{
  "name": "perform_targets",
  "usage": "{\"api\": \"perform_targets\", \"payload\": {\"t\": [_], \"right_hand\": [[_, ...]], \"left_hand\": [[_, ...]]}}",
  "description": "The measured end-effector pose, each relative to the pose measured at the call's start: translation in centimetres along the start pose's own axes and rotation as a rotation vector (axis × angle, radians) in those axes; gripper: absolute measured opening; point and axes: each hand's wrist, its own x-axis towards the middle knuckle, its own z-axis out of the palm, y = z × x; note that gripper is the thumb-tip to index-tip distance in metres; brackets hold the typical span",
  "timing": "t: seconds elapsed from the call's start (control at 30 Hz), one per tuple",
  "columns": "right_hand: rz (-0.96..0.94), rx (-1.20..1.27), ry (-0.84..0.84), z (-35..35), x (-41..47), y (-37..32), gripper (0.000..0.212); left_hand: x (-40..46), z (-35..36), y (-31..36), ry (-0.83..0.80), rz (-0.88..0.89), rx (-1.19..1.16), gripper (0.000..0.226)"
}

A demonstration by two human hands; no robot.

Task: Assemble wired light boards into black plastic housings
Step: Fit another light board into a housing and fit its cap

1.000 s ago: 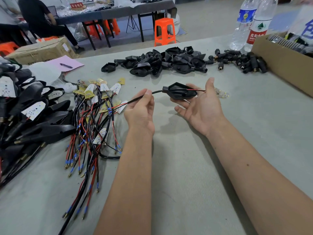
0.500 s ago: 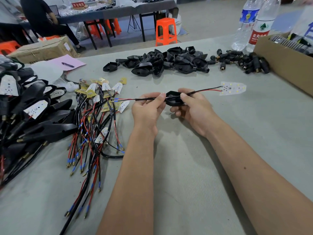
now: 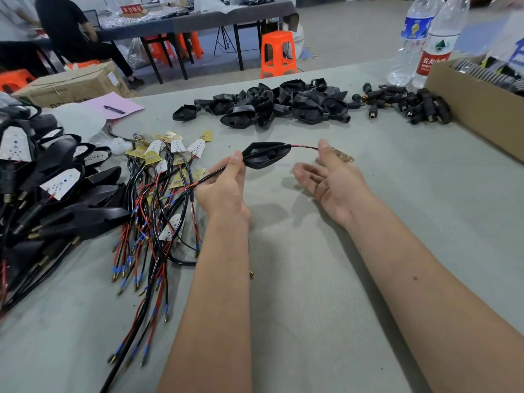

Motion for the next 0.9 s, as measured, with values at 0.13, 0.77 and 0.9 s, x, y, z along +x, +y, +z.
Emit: {"api": "perform_targets", "payload": {"t": [0.13, 0.77, 0.9], "right_hand": [[-0.068, 0.089, 0.106, -0.6, 0.2, -0.6, 0.031], [-0.089, 0.207, 0.021, -1.2, -0.1, -1.5, 0.014], [-0.160, -0.013, -0.014, -1.3, 0.3, -0.7, 0.009]], "left_hand": [[0.0, 0.0, 0.0, -0.027, -0.011, 0.011, 0.022], [0.5, -0.3, 0.5, -0.112, -0.116, 0.042, 0.013], [0.3, -0.2, -0.1, -0.129, -0.102, 0.127, 0.015]]}}
